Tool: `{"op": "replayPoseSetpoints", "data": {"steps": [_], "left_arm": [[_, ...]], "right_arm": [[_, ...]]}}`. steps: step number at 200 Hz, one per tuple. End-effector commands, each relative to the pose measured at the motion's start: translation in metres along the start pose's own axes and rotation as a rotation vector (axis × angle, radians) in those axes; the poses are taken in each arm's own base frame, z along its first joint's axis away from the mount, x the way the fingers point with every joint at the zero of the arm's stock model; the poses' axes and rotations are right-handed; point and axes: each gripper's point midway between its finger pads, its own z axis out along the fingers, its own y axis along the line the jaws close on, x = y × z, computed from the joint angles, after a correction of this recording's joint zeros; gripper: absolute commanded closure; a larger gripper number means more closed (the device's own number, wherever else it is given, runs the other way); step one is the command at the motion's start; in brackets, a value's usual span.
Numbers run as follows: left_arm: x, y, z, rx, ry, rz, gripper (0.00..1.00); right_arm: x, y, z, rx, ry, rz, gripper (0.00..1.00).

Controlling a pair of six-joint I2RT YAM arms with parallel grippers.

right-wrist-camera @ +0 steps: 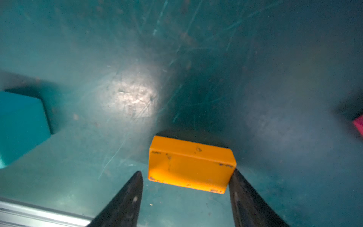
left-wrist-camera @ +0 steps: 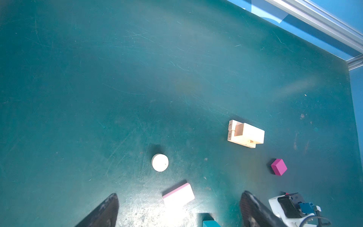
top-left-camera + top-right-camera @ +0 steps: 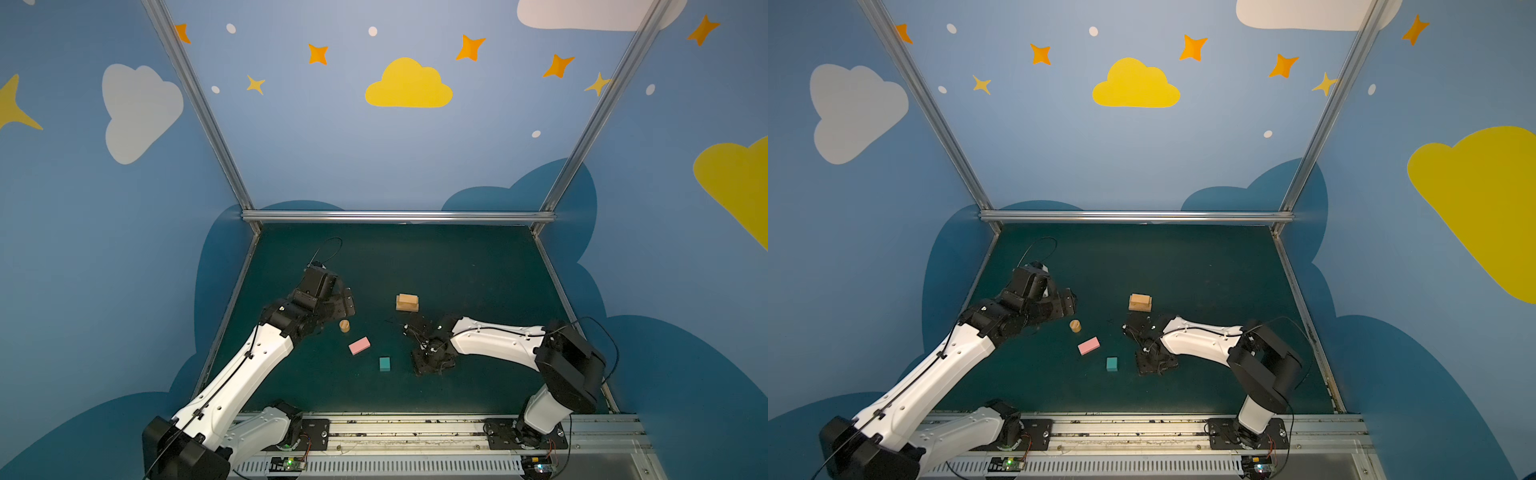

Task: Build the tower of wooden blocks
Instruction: 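Lower the right gripper and close it on the orange block, then lift the orange block with the right gripper and carry it toward the tower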

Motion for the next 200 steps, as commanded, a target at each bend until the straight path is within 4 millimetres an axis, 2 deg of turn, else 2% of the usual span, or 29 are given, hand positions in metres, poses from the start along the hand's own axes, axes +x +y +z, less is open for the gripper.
{"op": "replayPoseSetpoints", "data": {"steps": [1,79,200], "left_arm": [[-0.006,0.001,-0.004,-0.011,-0.011,-0.002,0.04],[-0.006,0.001,-0.005,-0.011,-0.013,-0.001,0.04],[-0.005,0.003,-0.005,-0.018,-0.014,0.001,0.04]], "right_arm": [[0.005,-0.006,0.007,0.021,0.026,0.025,0.34],[0.002,-0.006,0.008,0.032,0.024,0.057,0.29],[-0.01,-0.003,0.004,0.029,-0.006,0.082,0.29]]}}
